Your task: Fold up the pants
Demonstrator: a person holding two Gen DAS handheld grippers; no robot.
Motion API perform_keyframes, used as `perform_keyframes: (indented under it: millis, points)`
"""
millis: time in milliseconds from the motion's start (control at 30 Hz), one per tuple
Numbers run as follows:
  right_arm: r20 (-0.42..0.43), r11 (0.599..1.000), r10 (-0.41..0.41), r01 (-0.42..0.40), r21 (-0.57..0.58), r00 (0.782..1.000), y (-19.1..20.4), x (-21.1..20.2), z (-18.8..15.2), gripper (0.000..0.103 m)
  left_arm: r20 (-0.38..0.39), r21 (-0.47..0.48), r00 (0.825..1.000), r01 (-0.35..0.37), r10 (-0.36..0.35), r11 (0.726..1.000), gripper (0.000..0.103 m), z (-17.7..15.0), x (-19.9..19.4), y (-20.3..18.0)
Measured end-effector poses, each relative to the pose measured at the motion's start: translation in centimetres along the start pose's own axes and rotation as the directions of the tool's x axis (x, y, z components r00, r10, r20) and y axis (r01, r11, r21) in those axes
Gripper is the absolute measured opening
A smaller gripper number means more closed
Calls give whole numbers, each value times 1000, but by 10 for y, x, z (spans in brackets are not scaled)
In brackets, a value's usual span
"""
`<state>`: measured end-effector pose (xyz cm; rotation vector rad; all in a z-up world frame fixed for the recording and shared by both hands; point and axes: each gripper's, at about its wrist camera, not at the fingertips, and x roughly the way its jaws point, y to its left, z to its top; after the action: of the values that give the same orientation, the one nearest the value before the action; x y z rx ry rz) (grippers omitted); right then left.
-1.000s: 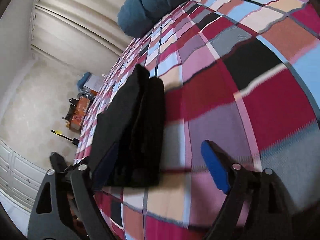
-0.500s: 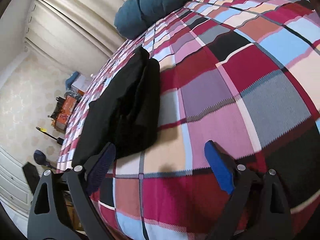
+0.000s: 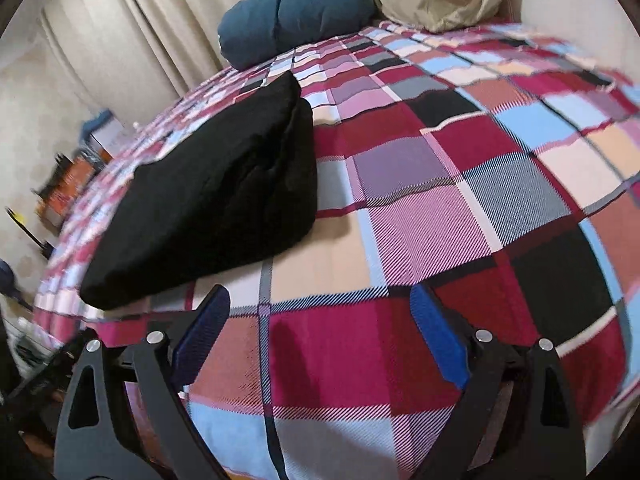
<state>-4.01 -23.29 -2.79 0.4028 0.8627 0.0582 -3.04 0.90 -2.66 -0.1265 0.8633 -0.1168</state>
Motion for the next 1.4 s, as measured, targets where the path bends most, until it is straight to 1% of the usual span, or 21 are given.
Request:
perform_keyframes:
  millis: [67,167,333,500,733,1133,1400]
  points:
    - [1,999,-22,22,-33,1000,10,0,-5,91,-4,-5,1000,-20,20,1000,87,-1,2,-1]
    - [7,996,-32,32,-78,999,23,-2,-10,91,-4,-8,999,-42,42,999,87,-4,2,-2]
    - [19,992,-19,21,-128,1000,42,-5,-12,91,19,26,995,-99,98,995,87,-6,-2,-8]
    - [46,985,-7,15,-174,999,61,-16,-13,91,38,14,991,-125,125,992,87,-5,-8,-7]
    - [55,981,13,-3,-194,998,69,-21,-13,91,51,4,990,-128,128,992,87,-1,-12,-6]
    - [40,980,19,-11,-197,999,70,-20,-16,92,46,23,990,-135,134,991,87,-3,-12,-14]
    - [33,980,16,-9,-198,999,71,-17,-19,92,46,18,990,-131,130,991,87,-2,-13,-14]
